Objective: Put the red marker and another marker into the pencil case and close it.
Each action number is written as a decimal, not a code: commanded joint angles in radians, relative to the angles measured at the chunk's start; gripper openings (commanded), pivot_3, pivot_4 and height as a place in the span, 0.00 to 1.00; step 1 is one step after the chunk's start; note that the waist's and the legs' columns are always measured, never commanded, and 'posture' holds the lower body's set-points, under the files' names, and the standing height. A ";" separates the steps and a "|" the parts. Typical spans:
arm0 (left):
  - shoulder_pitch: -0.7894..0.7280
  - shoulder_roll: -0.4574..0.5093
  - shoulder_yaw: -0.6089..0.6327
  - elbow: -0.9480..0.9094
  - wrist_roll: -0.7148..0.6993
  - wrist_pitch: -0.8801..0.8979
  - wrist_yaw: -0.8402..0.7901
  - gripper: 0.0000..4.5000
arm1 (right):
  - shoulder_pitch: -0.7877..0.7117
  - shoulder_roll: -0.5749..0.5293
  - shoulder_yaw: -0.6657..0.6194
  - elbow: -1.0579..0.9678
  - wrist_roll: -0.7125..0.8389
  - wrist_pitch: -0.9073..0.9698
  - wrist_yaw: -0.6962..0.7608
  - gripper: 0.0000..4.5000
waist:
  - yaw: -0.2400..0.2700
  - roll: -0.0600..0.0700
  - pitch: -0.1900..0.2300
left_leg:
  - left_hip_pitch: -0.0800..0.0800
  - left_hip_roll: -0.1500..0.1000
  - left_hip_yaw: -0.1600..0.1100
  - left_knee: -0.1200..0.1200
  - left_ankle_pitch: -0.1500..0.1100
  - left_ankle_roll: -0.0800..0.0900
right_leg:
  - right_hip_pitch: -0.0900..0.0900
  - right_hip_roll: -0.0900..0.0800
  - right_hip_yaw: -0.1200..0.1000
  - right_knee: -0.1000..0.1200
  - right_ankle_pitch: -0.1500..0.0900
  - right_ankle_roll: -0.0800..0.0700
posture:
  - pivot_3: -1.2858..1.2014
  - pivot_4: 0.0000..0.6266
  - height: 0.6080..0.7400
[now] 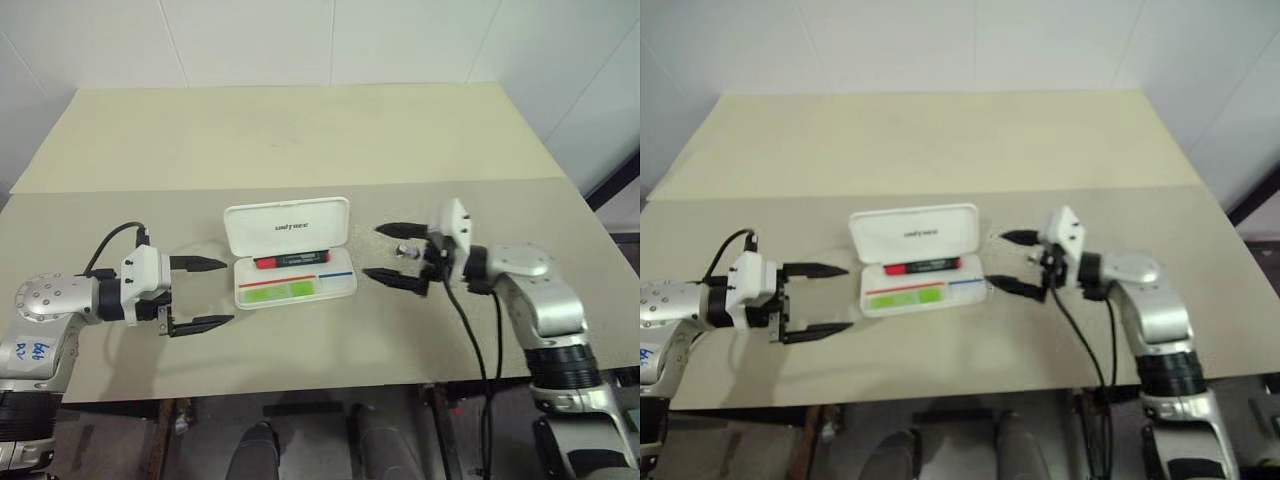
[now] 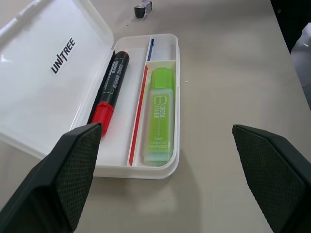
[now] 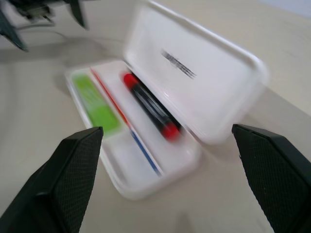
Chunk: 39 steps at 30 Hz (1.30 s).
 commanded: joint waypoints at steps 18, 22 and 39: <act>-0.081 -0.008 -0.031 0.008 -0.007 0.005 -0.013 1.00 | -0.261 -0.004 0.091 0.730 -0.180 -0.426 0.098 1.00 | -0.012 0.000 0.000 | 0.000 0.000 0.000 0.000 0.000 0.000 | 0.002 0.000 0.000 -0.002 0.004 0.007 | 0.52 0.24 1.00; -0.072 -0.005 -0.024 -0.007 -0.011 0.014 -0.008 1.00 | -0.300 0.000 0.097 0.851 -0.205 -0.473 0.098 1.00 | -0.012 0.000 0.000 | 0.000 0.000 0.000 0.000 0.000 0.000 | 0.002 0.000 0.000 -0.003 0.004 0.007 | 0.52 0.24 1.00; -0.083 -0.018 -0.033 -0.031 -0.012 0.030 0.006 1.00 | -0.378 0.029 0.103 0.966 -0.233 -0.563 0.143 0.09 | -0.013 0.000 0.000 | 0.005 0.000 0.000 0.001 0.002 0.001 | 0.008 0.000 0.001 -0.003 0.006 0.006 | 0.52 0.24 1.00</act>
